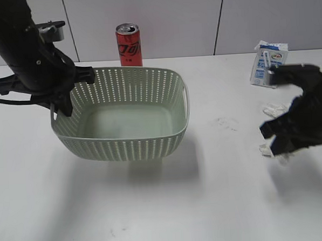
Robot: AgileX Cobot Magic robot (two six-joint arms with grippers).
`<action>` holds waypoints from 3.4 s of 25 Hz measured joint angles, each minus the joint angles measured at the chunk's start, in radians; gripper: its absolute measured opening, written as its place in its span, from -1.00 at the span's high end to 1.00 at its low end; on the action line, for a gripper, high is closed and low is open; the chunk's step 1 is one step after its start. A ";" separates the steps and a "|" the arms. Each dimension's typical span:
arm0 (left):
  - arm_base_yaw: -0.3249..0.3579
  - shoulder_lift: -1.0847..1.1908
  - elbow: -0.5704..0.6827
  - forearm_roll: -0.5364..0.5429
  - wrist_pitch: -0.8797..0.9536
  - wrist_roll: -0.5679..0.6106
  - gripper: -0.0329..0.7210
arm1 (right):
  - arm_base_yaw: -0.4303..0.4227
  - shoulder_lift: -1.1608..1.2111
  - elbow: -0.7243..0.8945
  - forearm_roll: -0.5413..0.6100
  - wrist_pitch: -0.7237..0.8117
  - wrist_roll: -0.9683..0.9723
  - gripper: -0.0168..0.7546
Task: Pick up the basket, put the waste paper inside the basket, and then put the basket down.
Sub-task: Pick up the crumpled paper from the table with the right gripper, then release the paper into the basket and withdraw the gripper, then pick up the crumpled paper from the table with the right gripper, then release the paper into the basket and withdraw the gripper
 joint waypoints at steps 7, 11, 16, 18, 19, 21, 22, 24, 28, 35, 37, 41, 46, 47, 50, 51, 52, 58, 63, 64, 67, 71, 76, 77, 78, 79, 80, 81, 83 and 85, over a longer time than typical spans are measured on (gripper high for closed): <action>0.000 0.000 0.000 0.000 -0.037 0.000 0.91 | 0.258 -0.124 -0.300 0.131 0.008 -0.152 0.84; 0.000 0.000 0.000 0.000 -0.044 0.000 0.91 | 0.372 -0.035 -0.498 0.141 0.010 -0.172 0.85; 0.000 0.000 0.000 0.000 -0.040 0.000 0.91 | 0.396 0.164 -0.681 0.145 0.035 -0.176 0.68; 0.000 0.000 0.000 0.000 -0.040 0.000 0.91 | 0.396 0.239 -0.733 0.146 0.090 -0.178 0.26; 0.000 0.000 0.000 0.000 -0.040 0.000 0.91 | 0.396 0.263 -0.756 0.147 0.120 -0.178 -0.05; 0.000 0.000 0.000 0.000 -0.040 0.000 0.91 | 0.396 0.305 -0.786 0.147 0.166 -0.178 -0.52; 0.000 0.000 0.000 0.003 -0.040 0.000 0.91 | 0.396 0.314 -0.799 0.145 0.185 -0.178 -0.62; 0.000 0.000 0.000 0.004 -0.040 0.000 0.91 | 0.396 0.321 -0.823 0.129 0.221 -0.170 -0.64; 0.000 0.000 0.000 0.007 -0.040 0.000 0.91 | 0.374 0.298 -0.876 0.028 0.361 -0.063 -0.60; 0.000 0.000 0.000 0.009 -0.040 0.000 0.91 | 0.183 0.263 -0.848 -0.078 0.537 0.038 -0.58; 0.000 0.000 0.000 0.012 -0.040 0.000 0.91 | 0.127 0.263 -0.785 -0.105 0.542 0.077 -0.59; 0.000 0.000 0.000 0.015 -0.040 0.000 0.91 | 0.067 0.262 -0.586 -0.194 0.407 0.242 -0.58; 0.000 0.000 0.000 0.030 -0.040 0.000 0.91 | 0.062 0.269 -0.394 -0.308 0.189 0.488 -0.58; 0.000 0.000 0.000 0.035 -0.040 0.000 0.91 | 0.062 0.276 -0.372 -0.318 0.167 0.508 -0.58; 0.000 0.000 0.000 0.042 -0.041 0.000 0.91 | 0.062 0.314 -0.358 -0.325 0.147 0.536 -0.58; 0.000 0.000 0.000 0.043 -0.041 0.000 0.91 | 0.062 0.333 -0.356 -0.325 0.147 0.540 -0.58; 0.000 0.000 0.000 0.043 -0.041 0.000 0.91 | 0.062 0.351 -0.355 -0.326 0.146 0.542 -0.58; 0.000 0.000 0.000 0.049 -0.044 0.000 0.91 | 0.062 0.393 -0.356 -0.286 0.147 0.544 -0.40; 0.000 0.000 0.000 0.049 -0.049 0.000 0.91 | 0.062 0.398 -0.357 -0.250 0.143 0.517 0.25; 0.000 0.000 0.000 0.049 -0.050 0.000 0.91 | 0.062 0.398 -0.357 -0.250 0.142 0.506 0.44; 0.000 0.000 0.000 0.049 -0.052 0.000 0.91 | 0.062 0.398 -0.359 -0.250 0.143 0.476 0.76; 0.000 0.000 0.000 0.049 -0.054 0.000 0.91 | 0.065 0.360 -0.358 -0.217 0.143 0.433 0.76; 0.000 0.000 0.000 0.049 -0.066 0.000 0.91 | 0.131 0.201 -0.442 -0.106 0.147 0.253 0.76; 0.000 0.000 0.000 0.049 -0.069 0.000 0.91 | 0.164 0.175 -0.481 -0.060 0.147 0.179 0.76; 0.000 0.000 0.000 0.049 -0.072 0.000 0.91 | 0.191 0.158 -0.517 -0.019 0.147 0.115 0.76; 0.000 0.000 0.000 0.049 -0.074 0.000 0.91 | 0.225 0.146 -0.562 0.026 0.145 0.039 0.76; 0.000 0.000 0.000 0.049 -0.075 0.000 0.91 | 0.255 0.140 -0.607 0.061 0.138 -0.031 0.76; 0.000 0.000 0.000 0.049 -0.076 0.000 0.91 | 0.291 0.140 -0.643 0.083 0.119 -0.091 0.76; 0.000 0.000 0.000 0.049 -0.076 0.000 0.91 | 0.345 0.149 -0.711 0.101 0.069 -0.157 0.77; 0.000 0.000 0.000 0.049 -0.073 0.000 0.91 | 0.382 0.170 -0.750 0.118 0.020 -0.184 0.77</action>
